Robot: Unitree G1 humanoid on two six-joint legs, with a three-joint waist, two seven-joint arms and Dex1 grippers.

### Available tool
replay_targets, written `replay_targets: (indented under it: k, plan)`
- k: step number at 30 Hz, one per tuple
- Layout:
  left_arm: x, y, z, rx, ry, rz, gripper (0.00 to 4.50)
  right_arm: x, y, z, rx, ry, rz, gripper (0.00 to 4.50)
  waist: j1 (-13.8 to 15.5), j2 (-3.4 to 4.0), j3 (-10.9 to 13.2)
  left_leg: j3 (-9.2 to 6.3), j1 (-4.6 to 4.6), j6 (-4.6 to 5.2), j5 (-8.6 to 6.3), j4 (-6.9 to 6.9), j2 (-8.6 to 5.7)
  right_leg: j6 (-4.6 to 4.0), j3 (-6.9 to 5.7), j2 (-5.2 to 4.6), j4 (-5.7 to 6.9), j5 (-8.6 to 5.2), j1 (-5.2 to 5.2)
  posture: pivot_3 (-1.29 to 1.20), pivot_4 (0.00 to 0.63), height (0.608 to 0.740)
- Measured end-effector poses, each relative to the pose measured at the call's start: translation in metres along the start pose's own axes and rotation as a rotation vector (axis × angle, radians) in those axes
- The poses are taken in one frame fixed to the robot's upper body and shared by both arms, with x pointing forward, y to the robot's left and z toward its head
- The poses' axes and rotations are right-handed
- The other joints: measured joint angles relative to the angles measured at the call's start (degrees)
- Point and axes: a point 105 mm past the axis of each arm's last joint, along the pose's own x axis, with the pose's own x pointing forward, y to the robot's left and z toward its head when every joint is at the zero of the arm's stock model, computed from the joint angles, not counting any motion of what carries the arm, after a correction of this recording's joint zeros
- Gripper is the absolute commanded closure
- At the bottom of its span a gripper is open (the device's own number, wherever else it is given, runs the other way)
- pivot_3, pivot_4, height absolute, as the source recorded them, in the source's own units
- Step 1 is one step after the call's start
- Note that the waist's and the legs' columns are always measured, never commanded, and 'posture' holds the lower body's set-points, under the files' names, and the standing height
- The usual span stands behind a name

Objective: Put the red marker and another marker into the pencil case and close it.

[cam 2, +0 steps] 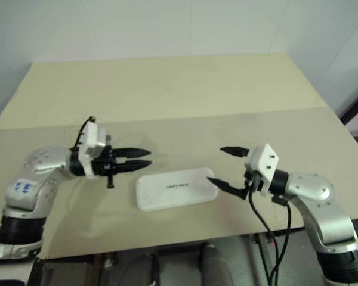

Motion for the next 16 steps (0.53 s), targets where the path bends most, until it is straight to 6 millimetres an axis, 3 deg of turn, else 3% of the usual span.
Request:
replay_targets:
  k: [6, 16]
  plan:
    - [-0.014, -0.008, -0.002, -0.008, -0.026, 0.051, 0.13, 0.001, -0.002, -0.002, 0.007, -0.004, 0.026, 0.0, 0.11, -0.01, 0.0, 0.03, 0.0, 0.0, 0.0, 0.08, 0.0, -0.01, 0.04, -0.01, -0.01, 0.0, 0.03, 0.0, 0.15, 0.74]
    - [-0.014, -0.013, -0.003, -0.002, -0.04, 0.043, 0.04, -0.003, -0.005, -0.001, -0.004, 0.016, 0.03, 0.0, -0.01, -0.01, 0.0, 0.02, 0.03, 0.0, 0.0, 0.06, 0.0, 0.0, 0.04, 0.0, 0.04, 0.0, 0.0, 0.0, 0.15, 0.74]
